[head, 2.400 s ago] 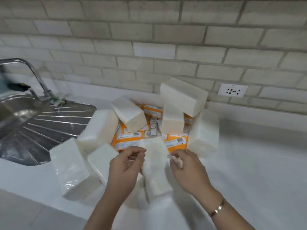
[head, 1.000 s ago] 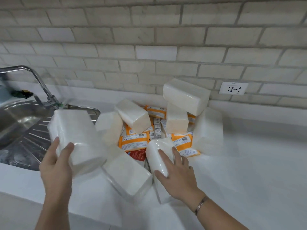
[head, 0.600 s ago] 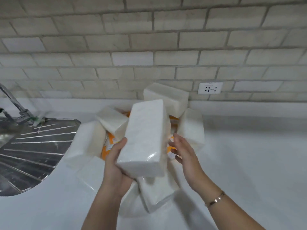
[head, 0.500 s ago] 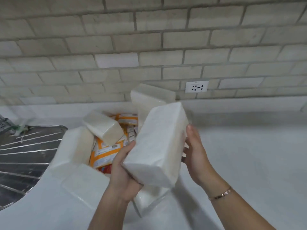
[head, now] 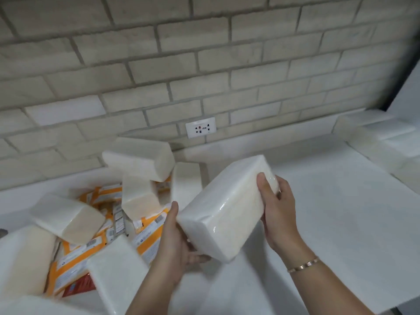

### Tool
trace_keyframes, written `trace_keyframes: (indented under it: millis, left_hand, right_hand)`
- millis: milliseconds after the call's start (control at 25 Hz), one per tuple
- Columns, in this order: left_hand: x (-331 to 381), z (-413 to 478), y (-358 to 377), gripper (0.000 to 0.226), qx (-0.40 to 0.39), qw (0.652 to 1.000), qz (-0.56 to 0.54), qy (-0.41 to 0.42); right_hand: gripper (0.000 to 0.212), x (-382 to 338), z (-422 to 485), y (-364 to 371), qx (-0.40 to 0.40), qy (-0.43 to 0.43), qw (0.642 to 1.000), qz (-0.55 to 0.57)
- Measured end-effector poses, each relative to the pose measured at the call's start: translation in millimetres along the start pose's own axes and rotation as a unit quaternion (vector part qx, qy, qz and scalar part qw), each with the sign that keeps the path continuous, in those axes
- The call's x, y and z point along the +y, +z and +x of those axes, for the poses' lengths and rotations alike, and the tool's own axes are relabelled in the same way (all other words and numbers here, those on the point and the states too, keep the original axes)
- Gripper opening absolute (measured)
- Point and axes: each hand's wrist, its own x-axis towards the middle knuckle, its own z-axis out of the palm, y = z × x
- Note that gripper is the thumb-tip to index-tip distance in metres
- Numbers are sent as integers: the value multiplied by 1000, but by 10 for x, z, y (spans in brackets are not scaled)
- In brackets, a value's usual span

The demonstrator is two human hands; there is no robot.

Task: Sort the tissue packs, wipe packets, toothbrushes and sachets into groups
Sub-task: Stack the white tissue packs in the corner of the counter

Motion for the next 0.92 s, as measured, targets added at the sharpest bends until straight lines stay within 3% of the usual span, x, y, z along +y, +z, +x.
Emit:
trace_keyframes:
  millis: [160,320,440,520,640,760,920]
  left_hand:
    - [-163,104,615,86,-70,996,38,-26]
    - [-256,283,1426,83,-129,990,12,-57]
    - [-317,482,1957,64,-142,987,-32,-75]
    - [-366,606,2355,58,-129,989,-45,-61]
    - [-462,862,3009,67,-121,991,-24,-44]
    - [-620,1127,3545,65,-114,993,-13,1]
    - [-752,1359,4250,58,-131,986,17,104]
  right_hand:
    - [34,-74,339,-505,67,-75,994,-31]
    - [40,-210,712,-1115,66,-110,991,-37]
    - [35,-302,1047,-1545,51,-118,989,-77]
    - [34,-336,1362,-1881,63,-126,980,-138]
    - [55,-443,1800,-2413,113,-175,933,-294]
    - [52,-542,2060,-2727,114,-217,890,-384]
    - [43,-681,2437,-3093,91,-204,900,-373]
